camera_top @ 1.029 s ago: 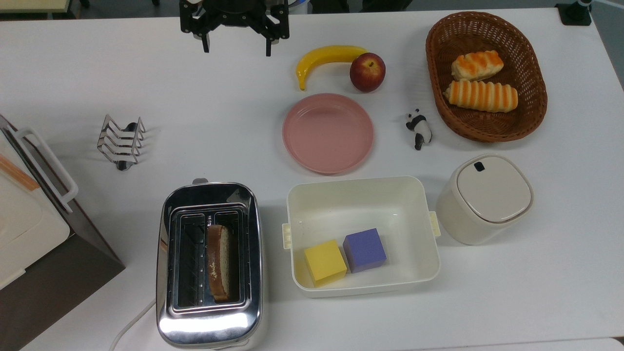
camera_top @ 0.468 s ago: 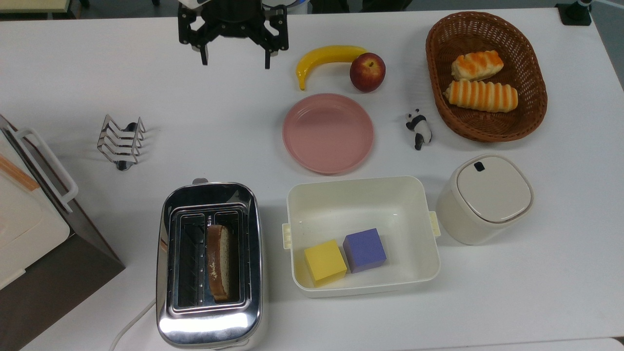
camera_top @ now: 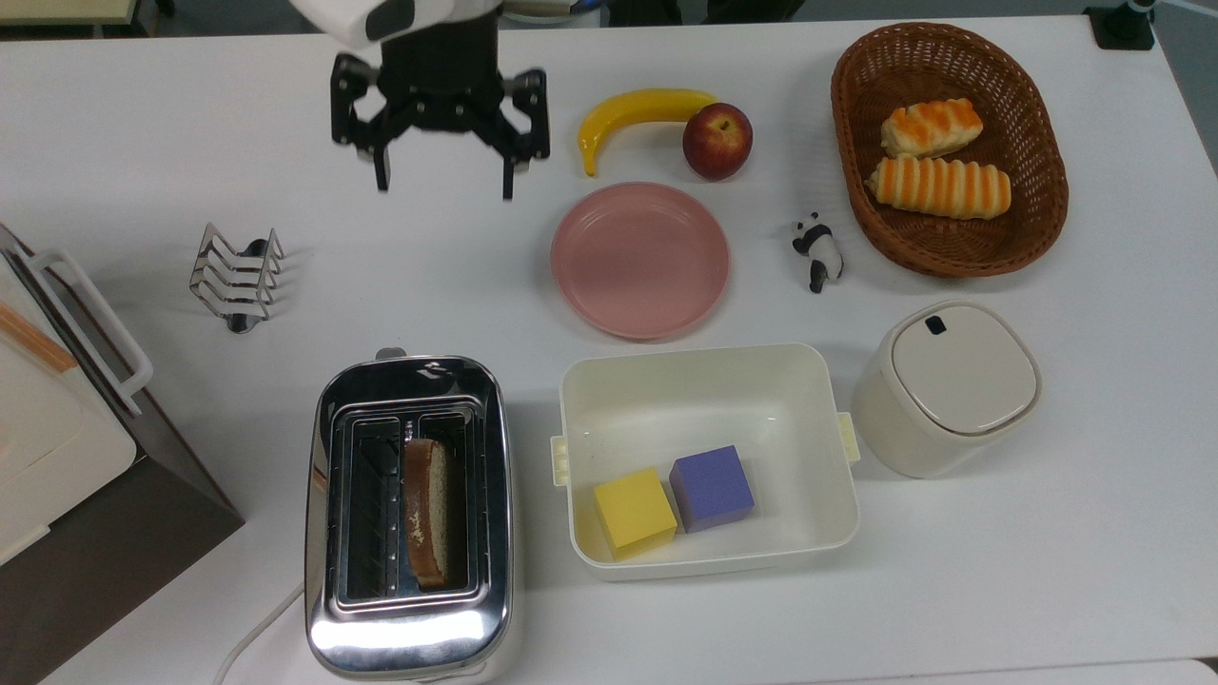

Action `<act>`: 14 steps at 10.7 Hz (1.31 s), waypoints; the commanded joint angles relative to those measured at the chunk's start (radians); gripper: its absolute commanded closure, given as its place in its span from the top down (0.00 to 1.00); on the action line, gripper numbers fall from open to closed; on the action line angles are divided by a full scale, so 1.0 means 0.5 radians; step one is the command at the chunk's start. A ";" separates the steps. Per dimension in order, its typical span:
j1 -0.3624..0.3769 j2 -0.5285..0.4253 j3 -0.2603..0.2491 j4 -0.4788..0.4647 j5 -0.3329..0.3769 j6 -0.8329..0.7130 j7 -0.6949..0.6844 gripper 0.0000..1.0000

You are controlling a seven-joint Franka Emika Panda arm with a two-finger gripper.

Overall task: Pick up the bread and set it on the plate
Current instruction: 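Move the open gripper over the toaster and lower onto the toast slice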

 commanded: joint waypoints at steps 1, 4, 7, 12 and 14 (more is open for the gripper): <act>-0.033 0.167 -0.005 -0.026 -0.004 0.442 0.035 1.00; -0.036 0.345 -0.008 -0.020 -0.037 0.820 0.032 0.91; -0.088 0.572 -0.008 0.066 -0.022 1.316 0.038 0.81; -0.094 0.702 -0.002 0.088 -0.013 1.729 0.041 0.34; -0.094 0.696 -0.002 0.082 0.011 1.726 0.041 0.01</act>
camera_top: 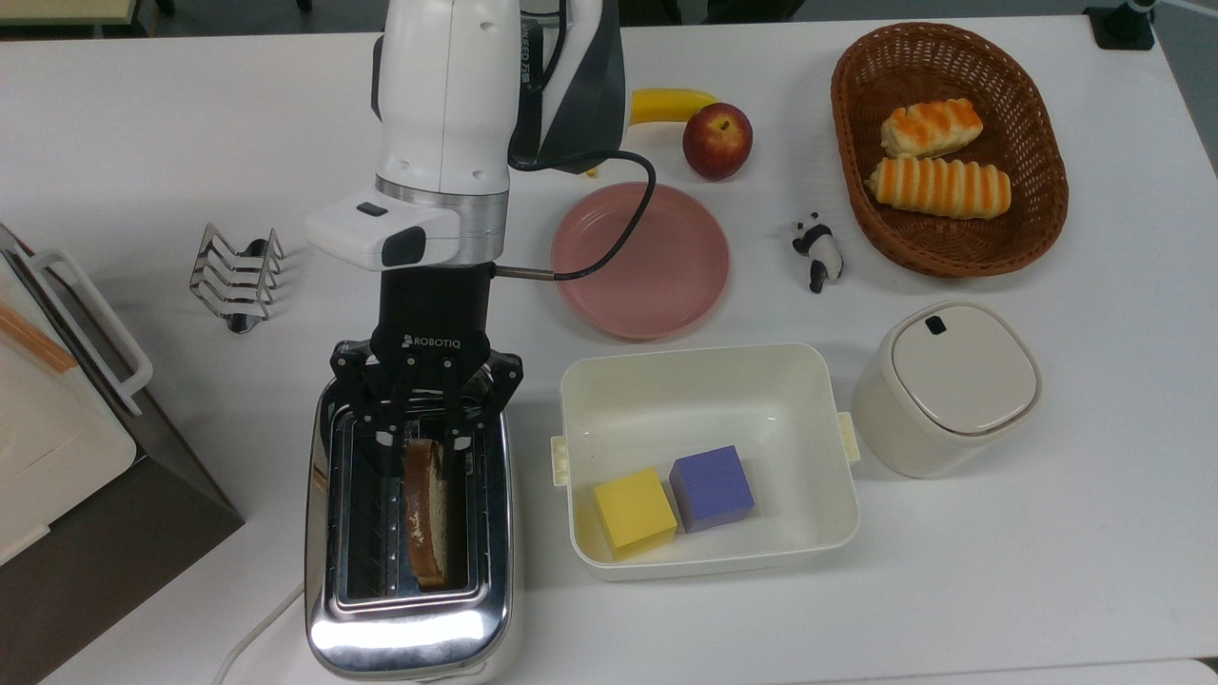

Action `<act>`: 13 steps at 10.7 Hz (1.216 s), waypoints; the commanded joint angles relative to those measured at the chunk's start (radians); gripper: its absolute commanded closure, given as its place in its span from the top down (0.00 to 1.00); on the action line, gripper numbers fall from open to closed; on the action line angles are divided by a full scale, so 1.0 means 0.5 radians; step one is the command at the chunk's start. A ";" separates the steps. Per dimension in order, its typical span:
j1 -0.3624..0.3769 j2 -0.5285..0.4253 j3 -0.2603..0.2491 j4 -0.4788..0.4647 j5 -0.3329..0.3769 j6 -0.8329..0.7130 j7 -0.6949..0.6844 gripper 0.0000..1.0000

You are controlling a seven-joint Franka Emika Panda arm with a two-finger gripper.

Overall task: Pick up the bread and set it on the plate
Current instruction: 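Close the gripper on the toast and lift it out of the slot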

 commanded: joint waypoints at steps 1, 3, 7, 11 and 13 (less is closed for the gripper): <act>0.001 -0.024 -0.002 0.020 0.057 0.026 0.039 0.00; 0.001 -0.082 -0.005 0.026 0.070 0.026 0.036 0.00; 0.013 -0.177 -0.005 0.167 0.070 0.026 0.039 0.00; 0.028 -0.342 0.013 0.149 0.064 -0.010 0.180 0.00; 0.093 -0.471 0.014 0.121 0.076 -0.358 0.186 0.00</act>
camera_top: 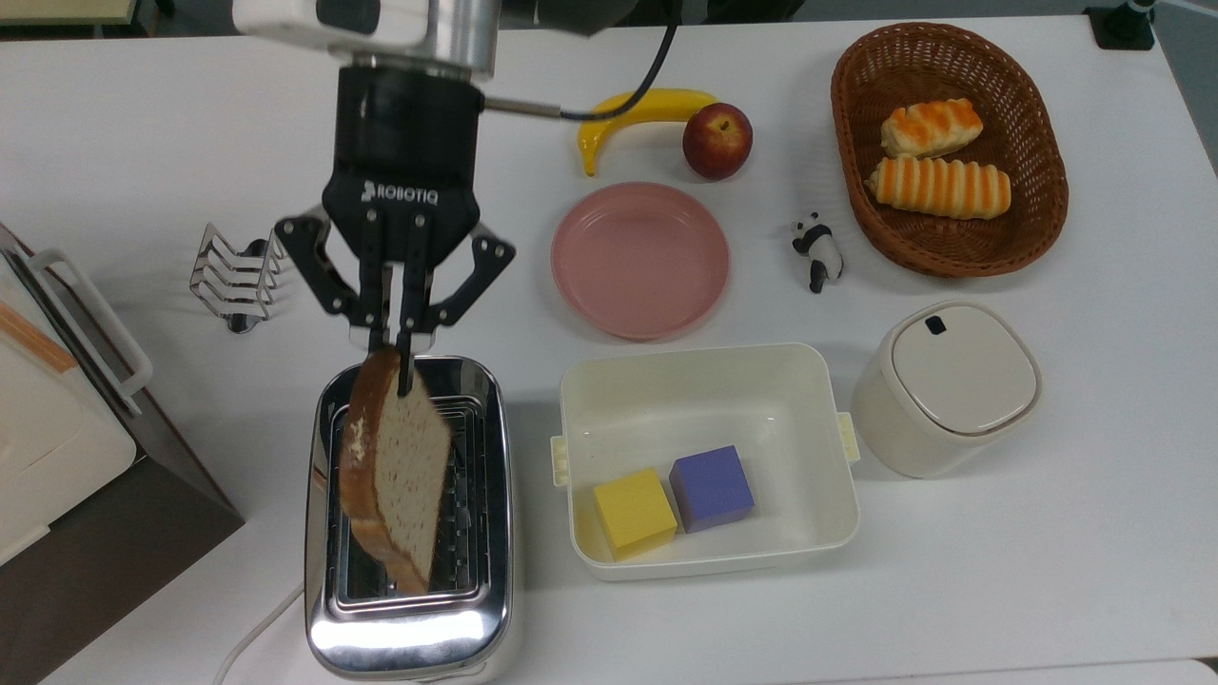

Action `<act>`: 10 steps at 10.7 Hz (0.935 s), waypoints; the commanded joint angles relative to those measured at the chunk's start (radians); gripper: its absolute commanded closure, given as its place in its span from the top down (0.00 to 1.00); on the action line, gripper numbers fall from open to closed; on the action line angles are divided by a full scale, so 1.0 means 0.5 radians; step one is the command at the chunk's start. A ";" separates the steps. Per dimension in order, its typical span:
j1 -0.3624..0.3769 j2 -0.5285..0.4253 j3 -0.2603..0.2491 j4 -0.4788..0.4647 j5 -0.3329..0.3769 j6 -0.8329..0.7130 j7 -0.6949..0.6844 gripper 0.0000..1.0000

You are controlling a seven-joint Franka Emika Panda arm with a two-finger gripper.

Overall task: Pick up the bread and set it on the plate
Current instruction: 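Carry the held toast slice over to the pink plate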

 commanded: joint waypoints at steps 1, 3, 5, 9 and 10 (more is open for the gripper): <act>0.084 -0.248 0.006 -0.089 0.034 -0.563 0.032 0.00; 0.136 -0.322 0.033 -0.089 0.040 -1.076 0.026 0.00; 0.218 -0.335 0.036 -0.089 0.040 -1.505 -0.017 0.01; 0.338 -0.326 0.036 -0.092 0.190 -2.209 -0.354 0.02; 0.357 -0.319 0.036 -0.095 0.206 -2.332 -0.415 0.02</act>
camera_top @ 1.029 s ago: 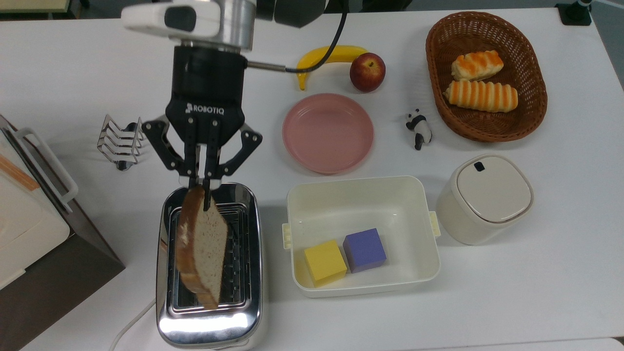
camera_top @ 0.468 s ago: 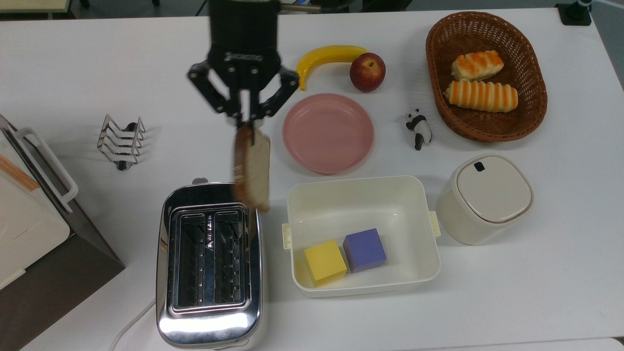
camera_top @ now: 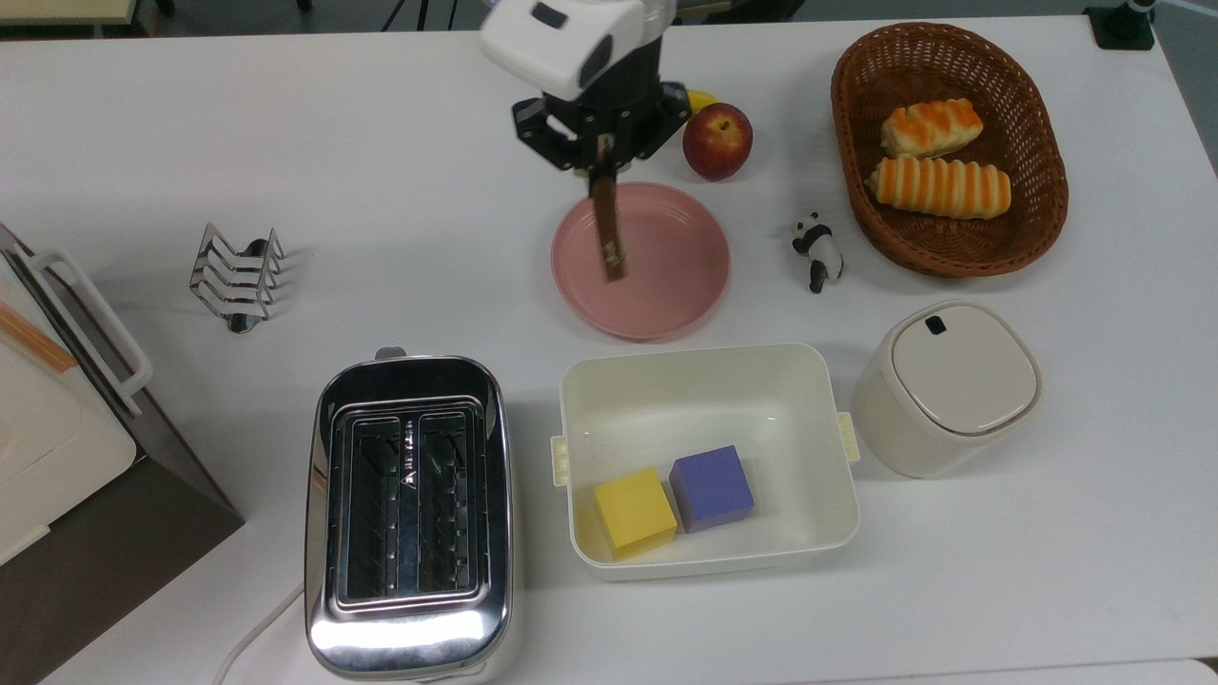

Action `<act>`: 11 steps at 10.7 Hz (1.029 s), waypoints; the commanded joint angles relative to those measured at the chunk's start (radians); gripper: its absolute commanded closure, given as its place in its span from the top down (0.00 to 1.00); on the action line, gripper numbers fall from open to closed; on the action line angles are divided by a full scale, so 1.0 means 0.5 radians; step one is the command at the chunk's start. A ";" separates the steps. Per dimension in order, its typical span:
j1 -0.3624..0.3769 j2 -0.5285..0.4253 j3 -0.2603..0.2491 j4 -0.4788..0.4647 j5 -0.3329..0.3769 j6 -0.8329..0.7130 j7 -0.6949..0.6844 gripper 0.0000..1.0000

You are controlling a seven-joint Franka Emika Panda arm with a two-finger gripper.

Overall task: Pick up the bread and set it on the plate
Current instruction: 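Carry the held toast slice over to the pink plate, then lower the toast onto the pink plate and open the gripper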

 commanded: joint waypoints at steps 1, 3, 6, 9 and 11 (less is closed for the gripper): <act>0.056 -0.046 -0.015 -0.093 0.153 -0.283 -0.240 0.03; 0.068 0.024 -0.015 -0.118 0.258 -0.302 -0.293 0.05; 0.096 0.162 -0.012 -0.118 0.265 -0.379 -0.455 0.18; 0.093 0.312 -0.015 -0.115 0.231 -0.355 -0.467 0.87; 0.077 0.341 -0.018 -0.115 0.158 -0.339 -0.470 0.94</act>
